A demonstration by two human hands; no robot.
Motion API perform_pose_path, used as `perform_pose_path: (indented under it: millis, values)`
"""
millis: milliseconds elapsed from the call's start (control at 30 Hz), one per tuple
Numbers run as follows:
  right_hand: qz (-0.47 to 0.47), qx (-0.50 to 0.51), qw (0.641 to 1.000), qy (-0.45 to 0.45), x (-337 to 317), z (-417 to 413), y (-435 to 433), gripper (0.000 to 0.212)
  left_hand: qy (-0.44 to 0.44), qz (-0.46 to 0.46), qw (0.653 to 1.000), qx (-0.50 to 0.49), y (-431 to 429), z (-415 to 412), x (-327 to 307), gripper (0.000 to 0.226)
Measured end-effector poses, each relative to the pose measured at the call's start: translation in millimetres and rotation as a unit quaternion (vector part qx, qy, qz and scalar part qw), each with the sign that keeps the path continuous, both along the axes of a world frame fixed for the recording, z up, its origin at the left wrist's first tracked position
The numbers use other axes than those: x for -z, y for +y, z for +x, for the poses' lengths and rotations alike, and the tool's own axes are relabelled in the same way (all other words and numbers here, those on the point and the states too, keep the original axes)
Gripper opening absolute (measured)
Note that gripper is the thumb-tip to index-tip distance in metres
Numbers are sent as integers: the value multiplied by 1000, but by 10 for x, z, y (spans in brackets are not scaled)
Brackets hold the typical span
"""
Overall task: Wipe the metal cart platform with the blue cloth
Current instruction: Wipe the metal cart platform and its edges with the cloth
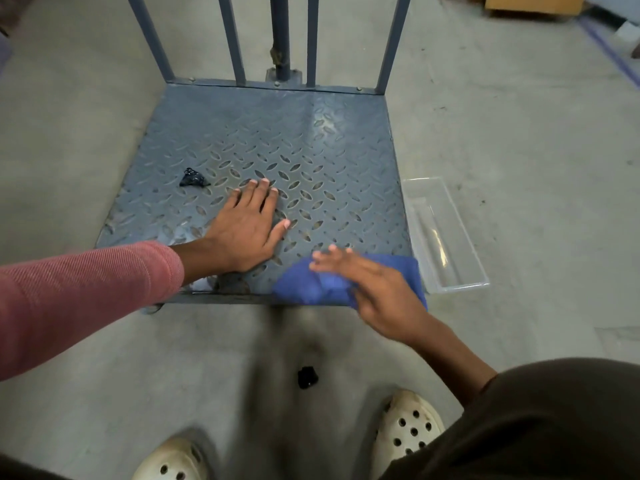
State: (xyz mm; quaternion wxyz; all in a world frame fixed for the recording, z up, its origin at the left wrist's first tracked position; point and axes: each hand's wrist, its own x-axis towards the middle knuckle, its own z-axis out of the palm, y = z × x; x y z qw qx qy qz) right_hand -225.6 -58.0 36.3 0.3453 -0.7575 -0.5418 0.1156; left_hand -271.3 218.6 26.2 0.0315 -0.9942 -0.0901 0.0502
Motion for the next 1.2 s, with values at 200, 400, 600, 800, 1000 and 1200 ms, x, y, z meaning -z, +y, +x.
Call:
perform_pose_path:
  millis: [200,400,600,800,1000,1200]
  values:
    - [-112,280,949,-89,51,774,204,47,14,-4,1000,-8,-55,69,-96,75]
    - [-203,225,940,-157,207,67,127,52,1,11,1000,-7,-54,56,-5,78]
    - [-193,215,935,-205,267,386,135,55,-16,15,1000,6,-30,56,56,71]
    - [-196,333,908,-164,324,753,234,56,-31,3,999,7,-7,43,82,72]
    - [-203,194,932,-230,259,649,340,51,-59,-31,998,0,28,57,199,82]
    - [-209,295,922,-141,328,1419,488,62,-42,-53,997,-27,141,190,180,93]
